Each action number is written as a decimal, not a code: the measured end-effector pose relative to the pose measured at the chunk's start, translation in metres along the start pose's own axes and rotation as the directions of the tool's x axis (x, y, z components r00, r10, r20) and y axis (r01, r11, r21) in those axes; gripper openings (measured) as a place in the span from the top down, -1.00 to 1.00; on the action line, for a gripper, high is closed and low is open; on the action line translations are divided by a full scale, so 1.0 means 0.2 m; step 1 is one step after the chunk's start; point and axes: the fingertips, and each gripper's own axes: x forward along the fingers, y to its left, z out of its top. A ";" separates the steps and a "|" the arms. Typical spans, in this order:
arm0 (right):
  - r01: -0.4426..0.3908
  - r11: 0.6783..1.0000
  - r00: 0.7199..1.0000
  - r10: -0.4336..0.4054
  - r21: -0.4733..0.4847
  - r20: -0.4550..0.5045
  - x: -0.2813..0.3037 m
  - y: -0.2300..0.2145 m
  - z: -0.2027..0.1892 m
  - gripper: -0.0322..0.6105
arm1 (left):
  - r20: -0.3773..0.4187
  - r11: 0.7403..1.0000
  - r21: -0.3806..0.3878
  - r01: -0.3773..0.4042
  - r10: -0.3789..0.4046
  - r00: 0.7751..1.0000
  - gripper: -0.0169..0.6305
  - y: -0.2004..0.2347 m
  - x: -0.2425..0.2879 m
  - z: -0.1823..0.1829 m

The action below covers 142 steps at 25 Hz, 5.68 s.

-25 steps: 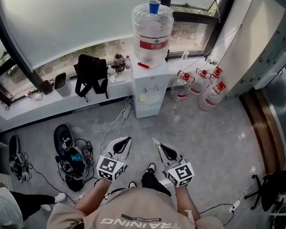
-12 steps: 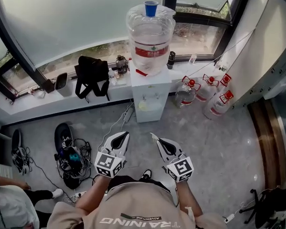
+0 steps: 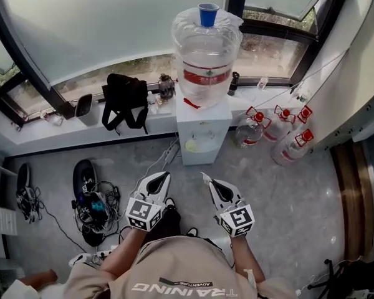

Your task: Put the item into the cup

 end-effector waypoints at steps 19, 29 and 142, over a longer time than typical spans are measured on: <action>0.156 0.988 0.987 -0.155 0.011 -0.047 0.77 -0.39 0.09 0.87 | -0.025 0.985 0.032 0.170 -0.170 0.985 0.92 0.65 0.60 0.10; 0.099 0.994 0.989 -0.095 0.034 -0.114 1.02 -0.53 -0.10 0.86 | -0.090 0.989 0.002 0.147 -0.146 0.985 0.92 0.73 0.79 -0.01; 0.065 0.997 0.993 -0.067 -0.028 -0.094 0.97 -0.53 0.01 0.86 | -0.085 0.991 0.010 0.136 -0.135 0.987 0.92 0.63 0.80 0.02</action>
